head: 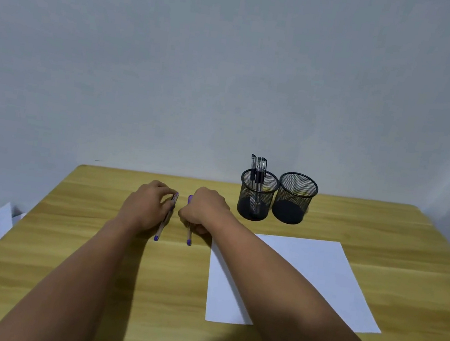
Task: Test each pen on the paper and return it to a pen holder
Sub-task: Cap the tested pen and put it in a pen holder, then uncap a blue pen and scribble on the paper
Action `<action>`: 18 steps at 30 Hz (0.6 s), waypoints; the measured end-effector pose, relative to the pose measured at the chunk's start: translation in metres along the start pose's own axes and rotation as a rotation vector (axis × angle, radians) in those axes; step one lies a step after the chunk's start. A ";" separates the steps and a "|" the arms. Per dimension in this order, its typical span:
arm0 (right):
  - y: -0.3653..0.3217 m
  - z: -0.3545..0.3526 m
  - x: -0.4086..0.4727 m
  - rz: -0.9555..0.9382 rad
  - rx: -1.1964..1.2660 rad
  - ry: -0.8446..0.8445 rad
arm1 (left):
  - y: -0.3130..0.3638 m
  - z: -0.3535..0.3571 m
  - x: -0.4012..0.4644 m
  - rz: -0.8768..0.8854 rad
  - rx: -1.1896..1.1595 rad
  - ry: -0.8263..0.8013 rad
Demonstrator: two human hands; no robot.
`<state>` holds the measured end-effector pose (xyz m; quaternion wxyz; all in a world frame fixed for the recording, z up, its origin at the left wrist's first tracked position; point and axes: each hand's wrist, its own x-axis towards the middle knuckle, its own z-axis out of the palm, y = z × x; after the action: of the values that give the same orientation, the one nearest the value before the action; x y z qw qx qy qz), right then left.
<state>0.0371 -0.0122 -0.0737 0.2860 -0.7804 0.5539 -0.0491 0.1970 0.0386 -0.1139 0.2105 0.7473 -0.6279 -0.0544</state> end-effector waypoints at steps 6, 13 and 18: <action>0.019 -0.045 -0.027 0.005 0.370 -0.068 | 0.026 -0.011 -0.013 0.124 0.041 0.100; 0.075 -0.101 -0.066 0.062 0.694 -0.092 | 0.078 -0.030 -0.022 0.270 0.022 0.181; 0.104 -0.127 -0.094 0.152 0.954 -0.141 | 0.118 -0.039 -0.038 0.308 -0.117 0.109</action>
<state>-0.1359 -0.0010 0.0028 0.6514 -0.5211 0.5042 -0.2234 0.0950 0.0701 -0.0408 0.2932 0.6305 -0.7184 -0.0175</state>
